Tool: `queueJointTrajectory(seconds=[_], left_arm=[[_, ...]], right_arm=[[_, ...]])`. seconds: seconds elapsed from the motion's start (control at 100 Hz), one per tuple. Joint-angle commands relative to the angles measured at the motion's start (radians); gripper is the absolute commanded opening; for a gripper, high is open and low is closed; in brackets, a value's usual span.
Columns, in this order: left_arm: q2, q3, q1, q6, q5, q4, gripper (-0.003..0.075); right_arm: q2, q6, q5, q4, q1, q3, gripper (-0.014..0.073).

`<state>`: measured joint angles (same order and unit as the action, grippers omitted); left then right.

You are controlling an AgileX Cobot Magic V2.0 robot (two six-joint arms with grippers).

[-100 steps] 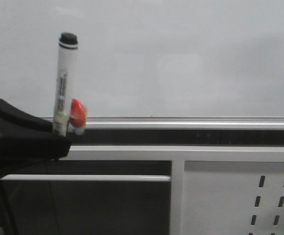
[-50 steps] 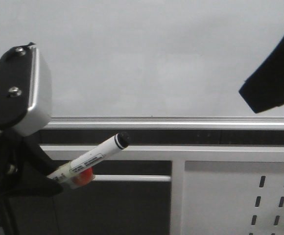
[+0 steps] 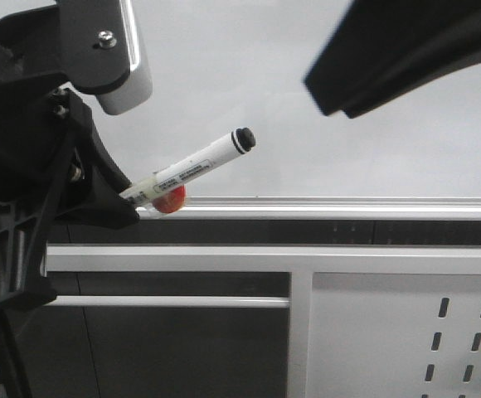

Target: Write number 1 on whiteboard

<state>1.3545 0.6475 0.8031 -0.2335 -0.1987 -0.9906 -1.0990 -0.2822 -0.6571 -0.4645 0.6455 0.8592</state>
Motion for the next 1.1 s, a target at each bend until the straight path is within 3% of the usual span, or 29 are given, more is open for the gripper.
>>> queueJointTrajectory(seconds=[0.0,0.26,0.89,1.09], left_arm=[[-0.028,0.031,0.006,-0.013,0.014,-0.017,-0.0018],[-0.028,0.031,0.006,-0.015,0.049,0.006,-0.0018],[-0.046,0.037,0.006,-0.017,0.335,0.087,-0.0018],[-0.054,0.037,0.006,-0.017,0.350,0.105,-0.0018]], right_arm=[[-0.022,-0.011,0.053,-0.044,0.003,0.047,0.0276],[-0.111,-0.011,0.095,-0.067,0.005,0.092,0.0274],[-0.158,-0.011,0.158,-0.071,0.006,0.102,0.0273],[-0.158,-0.011,0.169,-0.071,0.006,0.102,0.0274]])
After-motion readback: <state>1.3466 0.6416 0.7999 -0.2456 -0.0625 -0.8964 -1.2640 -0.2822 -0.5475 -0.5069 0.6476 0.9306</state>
